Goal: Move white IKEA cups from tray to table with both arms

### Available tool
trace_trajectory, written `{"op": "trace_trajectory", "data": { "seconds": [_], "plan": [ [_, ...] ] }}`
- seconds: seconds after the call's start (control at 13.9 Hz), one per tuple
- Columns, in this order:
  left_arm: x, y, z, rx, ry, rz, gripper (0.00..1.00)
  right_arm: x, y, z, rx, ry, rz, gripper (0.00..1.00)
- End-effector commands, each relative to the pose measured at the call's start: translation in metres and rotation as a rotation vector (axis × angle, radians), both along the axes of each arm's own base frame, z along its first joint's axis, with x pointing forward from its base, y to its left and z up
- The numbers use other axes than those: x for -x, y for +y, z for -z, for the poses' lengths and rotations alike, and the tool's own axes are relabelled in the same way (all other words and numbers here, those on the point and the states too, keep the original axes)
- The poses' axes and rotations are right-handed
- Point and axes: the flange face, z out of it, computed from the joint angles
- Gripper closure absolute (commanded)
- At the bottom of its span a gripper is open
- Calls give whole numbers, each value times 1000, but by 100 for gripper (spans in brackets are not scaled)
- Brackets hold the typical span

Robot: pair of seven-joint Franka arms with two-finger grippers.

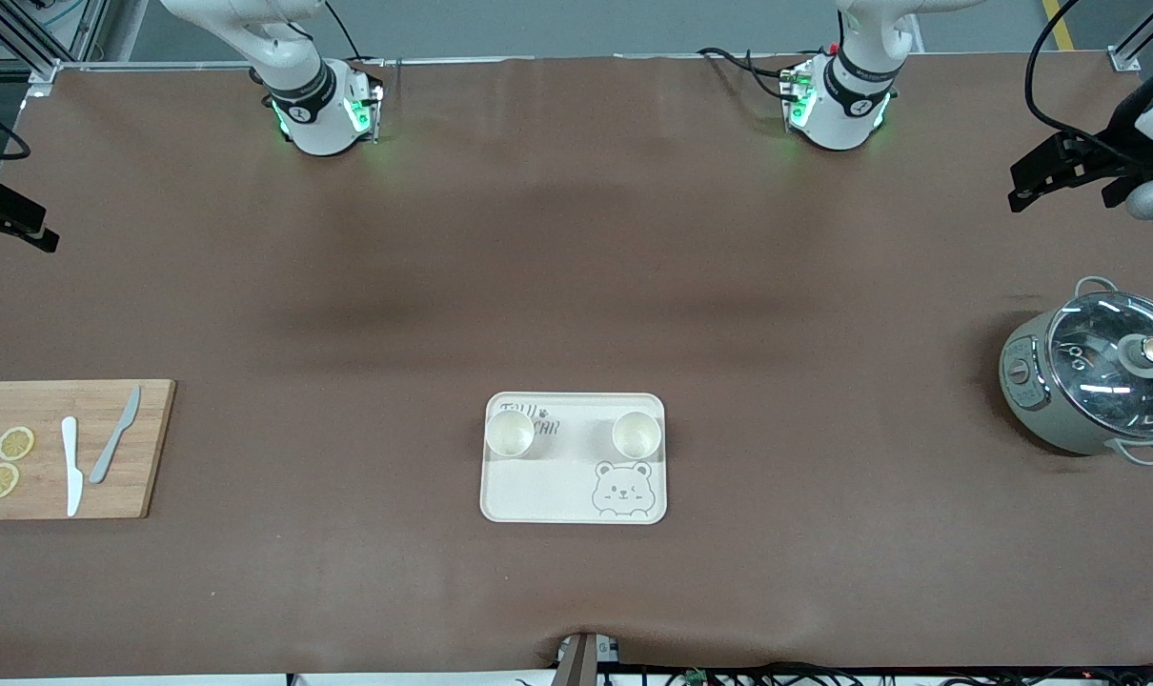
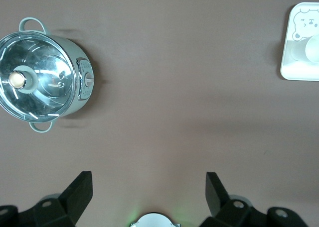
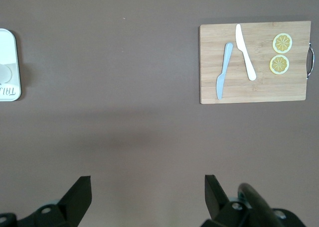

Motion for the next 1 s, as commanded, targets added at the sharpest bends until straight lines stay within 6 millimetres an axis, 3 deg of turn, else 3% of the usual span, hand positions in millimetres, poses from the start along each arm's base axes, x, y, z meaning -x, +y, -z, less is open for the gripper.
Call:
{"op": "trace_trajectory", "data": {
  "seconds": [0.0,0.22,0.93],
  "plan": [
    [-4,-9,6,17,27,13,0,0,-4,0,10,5,0,0],
    [-20,-31,36,29,76,48,0,-2,-4,2,12,10,-5,0],
    [-62,-179,150,59,57,-8,0,-3,-4,2,12,7,-6,0]
  ]
}}
